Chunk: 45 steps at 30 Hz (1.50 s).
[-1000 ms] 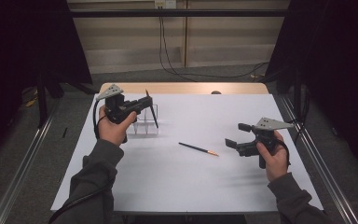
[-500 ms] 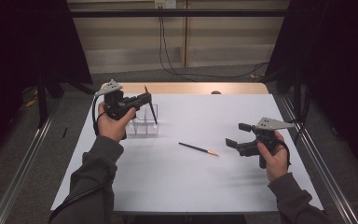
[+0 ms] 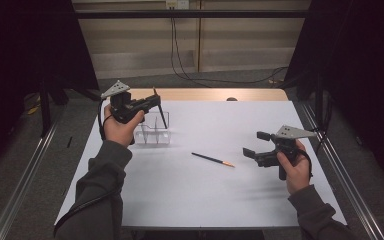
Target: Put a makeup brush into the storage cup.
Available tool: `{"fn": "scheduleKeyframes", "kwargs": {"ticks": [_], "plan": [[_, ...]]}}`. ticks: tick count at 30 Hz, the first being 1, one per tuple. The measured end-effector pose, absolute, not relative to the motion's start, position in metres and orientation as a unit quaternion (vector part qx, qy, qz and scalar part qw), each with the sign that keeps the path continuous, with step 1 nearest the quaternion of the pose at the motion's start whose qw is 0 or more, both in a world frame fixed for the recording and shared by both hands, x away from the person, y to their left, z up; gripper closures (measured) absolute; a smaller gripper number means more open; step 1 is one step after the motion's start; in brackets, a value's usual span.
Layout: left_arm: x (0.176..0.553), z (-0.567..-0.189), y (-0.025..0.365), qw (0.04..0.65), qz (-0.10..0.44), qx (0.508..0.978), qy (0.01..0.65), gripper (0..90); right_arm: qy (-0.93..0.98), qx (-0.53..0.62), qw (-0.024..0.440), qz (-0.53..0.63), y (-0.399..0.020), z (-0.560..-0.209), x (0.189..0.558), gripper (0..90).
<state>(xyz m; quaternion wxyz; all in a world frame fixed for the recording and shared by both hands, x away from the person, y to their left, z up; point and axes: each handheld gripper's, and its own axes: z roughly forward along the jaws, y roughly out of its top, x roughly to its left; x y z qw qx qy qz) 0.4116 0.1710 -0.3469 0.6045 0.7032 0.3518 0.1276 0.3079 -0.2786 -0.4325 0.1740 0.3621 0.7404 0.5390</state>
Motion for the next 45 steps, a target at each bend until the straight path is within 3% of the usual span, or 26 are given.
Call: {"fn": "scheduleKeyframes", "kwargs": {"ticks": [45], "plan": [[0.434,-0.384,0.164,0.563,0.162,0.716,0.380,83.7,0.742,0.362,0.171,0.538,-0.280,-0.433,0.308,8.6]]}}
